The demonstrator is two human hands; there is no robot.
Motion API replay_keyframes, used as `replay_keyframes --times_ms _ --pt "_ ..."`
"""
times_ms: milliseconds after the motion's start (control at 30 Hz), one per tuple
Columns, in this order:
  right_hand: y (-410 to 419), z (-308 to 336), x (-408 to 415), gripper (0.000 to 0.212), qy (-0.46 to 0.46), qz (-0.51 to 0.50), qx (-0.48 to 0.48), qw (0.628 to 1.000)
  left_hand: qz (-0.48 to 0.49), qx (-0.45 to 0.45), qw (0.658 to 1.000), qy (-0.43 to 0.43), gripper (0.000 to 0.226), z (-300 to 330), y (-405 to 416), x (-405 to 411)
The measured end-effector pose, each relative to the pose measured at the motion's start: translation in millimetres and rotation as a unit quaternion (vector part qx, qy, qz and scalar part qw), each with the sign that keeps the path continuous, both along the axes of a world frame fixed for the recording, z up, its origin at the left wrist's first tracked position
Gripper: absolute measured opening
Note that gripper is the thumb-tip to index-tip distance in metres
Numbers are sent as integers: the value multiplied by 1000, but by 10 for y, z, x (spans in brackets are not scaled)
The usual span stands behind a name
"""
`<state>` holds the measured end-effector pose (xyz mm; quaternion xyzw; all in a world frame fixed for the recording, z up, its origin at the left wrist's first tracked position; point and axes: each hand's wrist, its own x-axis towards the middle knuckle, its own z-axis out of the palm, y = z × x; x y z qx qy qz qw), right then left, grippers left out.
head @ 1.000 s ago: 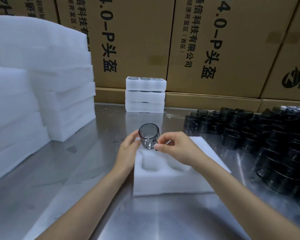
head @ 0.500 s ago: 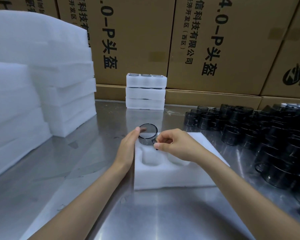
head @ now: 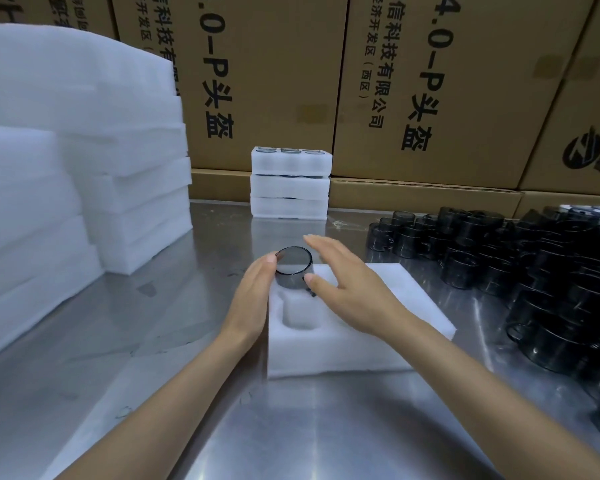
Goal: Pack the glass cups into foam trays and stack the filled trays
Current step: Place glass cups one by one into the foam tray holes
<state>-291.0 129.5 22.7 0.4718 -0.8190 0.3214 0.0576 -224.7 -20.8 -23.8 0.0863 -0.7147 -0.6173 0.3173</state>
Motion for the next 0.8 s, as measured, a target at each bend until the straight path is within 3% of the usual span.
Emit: replay_keyframes --times_ms 67,133,233,600,700,800 --pt "3 -16 15 54 32 7 39 999 42 -87 995 27 32 17 -13 48" --pt "4 -24 9 53 45 3 67 997 73 -196 977 48 45 28 -39 97" --pt "-3 -28 -14 51 61 -14 88 994 63 -325 943 28 56 33 -48 136" --pt "-54 -25 2 45 55 -37 203 977 16 -341 937 -78 44 3 -87 137" --pt "-62 -11 -11 42 46 -34 201 978 -2 -310 949 -63 34 31 -51 151" --pt "-27 42 -114 44 -47 -2 183 982 -42 -271 961 -24 33 29 -26 152"
